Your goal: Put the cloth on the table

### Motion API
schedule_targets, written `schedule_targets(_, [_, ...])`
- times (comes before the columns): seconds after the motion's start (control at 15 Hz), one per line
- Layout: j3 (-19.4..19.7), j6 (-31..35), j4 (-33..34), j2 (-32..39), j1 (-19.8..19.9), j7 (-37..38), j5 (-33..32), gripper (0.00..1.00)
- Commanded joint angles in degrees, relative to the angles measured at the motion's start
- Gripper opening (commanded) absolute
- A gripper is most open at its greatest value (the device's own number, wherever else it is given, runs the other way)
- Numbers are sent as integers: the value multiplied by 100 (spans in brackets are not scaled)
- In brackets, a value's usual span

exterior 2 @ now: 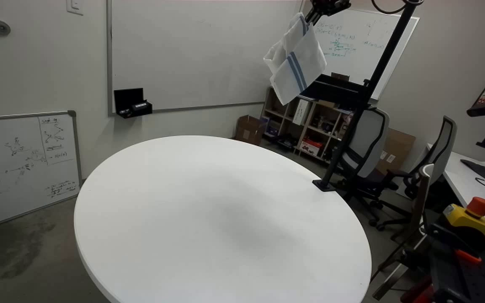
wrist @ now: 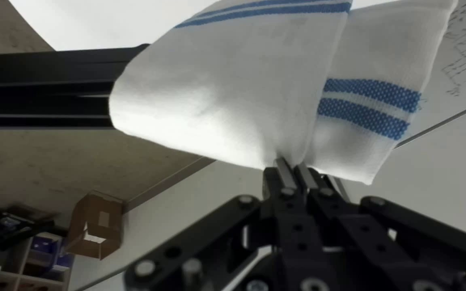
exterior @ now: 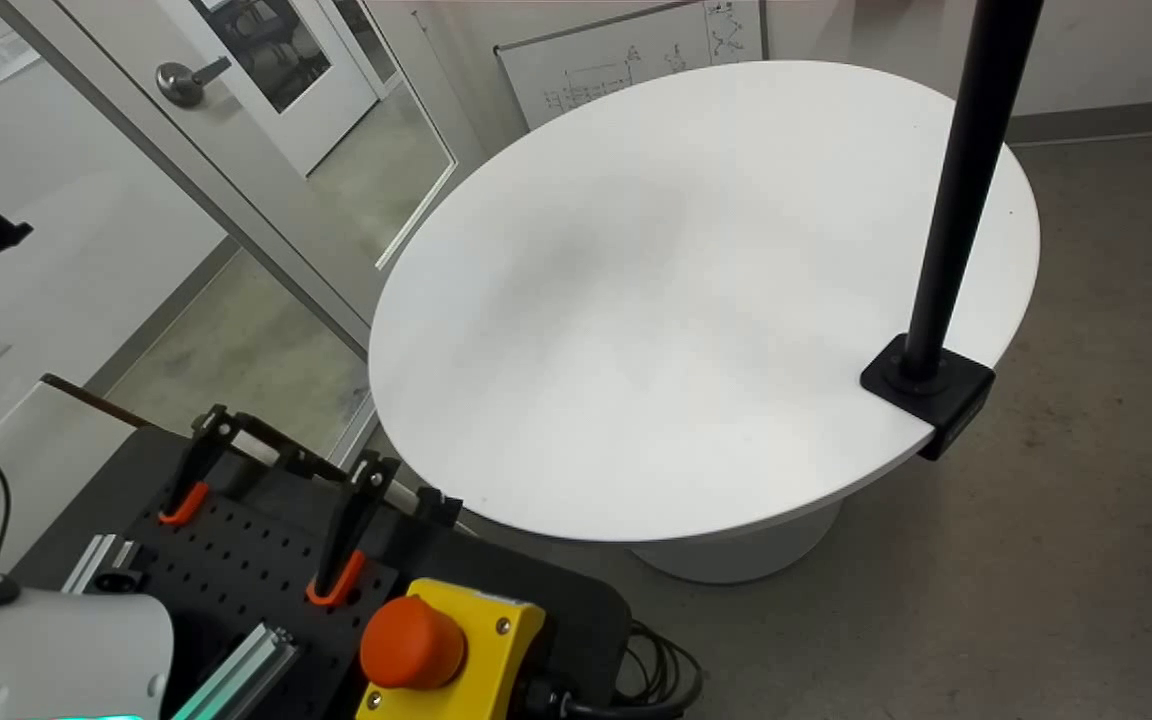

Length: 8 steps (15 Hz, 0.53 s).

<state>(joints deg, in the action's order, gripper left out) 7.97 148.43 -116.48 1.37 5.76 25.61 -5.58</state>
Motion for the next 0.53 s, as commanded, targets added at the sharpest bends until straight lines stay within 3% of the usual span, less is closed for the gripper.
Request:
schedule_targets(0.0, [-207, -46, -572, -592, -93, -888, 642, 3])
schedule_targets(0.2, [-307, -236, -823, -736, -147, -1152, 829, 3])
schedule_targets(0.47, [-350, -611, -1117, -592, -112, -1098, 604, 3])
